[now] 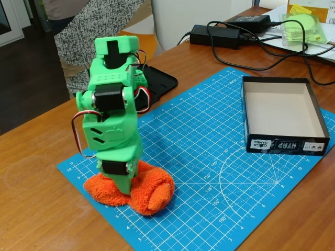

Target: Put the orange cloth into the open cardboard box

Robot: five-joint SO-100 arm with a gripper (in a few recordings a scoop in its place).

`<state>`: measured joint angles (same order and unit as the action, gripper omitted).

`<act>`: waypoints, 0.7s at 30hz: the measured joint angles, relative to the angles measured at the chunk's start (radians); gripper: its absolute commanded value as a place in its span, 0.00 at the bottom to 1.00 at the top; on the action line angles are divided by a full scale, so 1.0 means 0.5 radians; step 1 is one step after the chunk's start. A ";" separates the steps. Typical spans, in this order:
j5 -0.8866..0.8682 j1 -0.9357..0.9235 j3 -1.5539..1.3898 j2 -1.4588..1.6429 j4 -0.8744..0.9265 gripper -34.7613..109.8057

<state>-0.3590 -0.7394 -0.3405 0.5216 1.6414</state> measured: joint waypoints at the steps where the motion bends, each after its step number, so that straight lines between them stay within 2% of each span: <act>1: 0.003 -0.006 -0.058 0.052 -0.009 0.24; 6: 0.071 -0.034 -0.500 0.555 0.006 0.24; 10: 0.061 0.163 -0.856 1.187 0.009 0.24; 16: 0.049 0.773 -1.249 2.068 0.012 0.24; 21: 0.135 1.491 -1.399 2.267 -0.012 0.24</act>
<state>-0.2915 0.0061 -1.0400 1.6552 1.6352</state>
